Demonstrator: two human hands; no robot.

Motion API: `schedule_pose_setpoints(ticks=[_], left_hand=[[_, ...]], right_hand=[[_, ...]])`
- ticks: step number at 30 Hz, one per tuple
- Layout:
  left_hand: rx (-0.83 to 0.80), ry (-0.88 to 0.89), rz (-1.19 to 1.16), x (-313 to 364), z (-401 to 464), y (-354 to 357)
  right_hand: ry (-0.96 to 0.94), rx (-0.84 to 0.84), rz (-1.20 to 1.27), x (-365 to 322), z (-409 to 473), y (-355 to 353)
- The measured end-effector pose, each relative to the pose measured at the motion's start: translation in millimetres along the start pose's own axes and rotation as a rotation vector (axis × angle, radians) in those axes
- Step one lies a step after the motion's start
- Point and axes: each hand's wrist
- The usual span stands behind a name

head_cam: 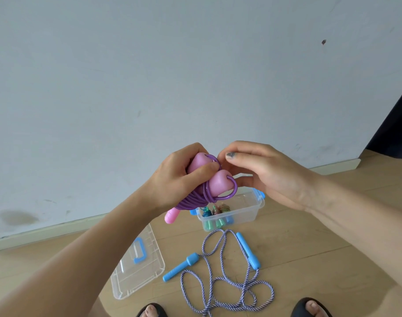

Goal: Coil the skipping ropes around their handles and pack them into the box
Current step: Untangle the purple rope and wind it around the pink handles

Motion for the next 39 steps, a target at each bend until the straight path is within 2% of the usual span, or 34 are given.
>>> schedule_pose_setpoints(ticks=[8,11,20,30,35,39], left_hand=[[-0.019,-0.080,-0.412,11,0,5],[0.035,-0.122,-0.587,14,1,5],[0.048,-0.186,-0.941,27,4,8],[0.174,-0.286,-1.175,29,13,9],[0.206,-0.335,-1.220,25,14,9],[0.147,-0.415,-1.065,20,17,9]], right_hand=[[0.052,-0.081,0.264,-5,3,-2],[0.028,-0.080,0.297,-7,2,0],[0.025,-0.088,0.533,-11,9,15],[0.059,-0.173,0.792,-13,24,20],[-0.036,-0.044,0.696,-11,27,27],[-0.046,0.103,0.557,-3,31,21]])
Point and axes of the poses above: each hand's wrist, its own z-axis towards the middle knuckle, its own y-axis out of the palm, x = y × z, and after that the axes turned 6 degrees about y, right-handed
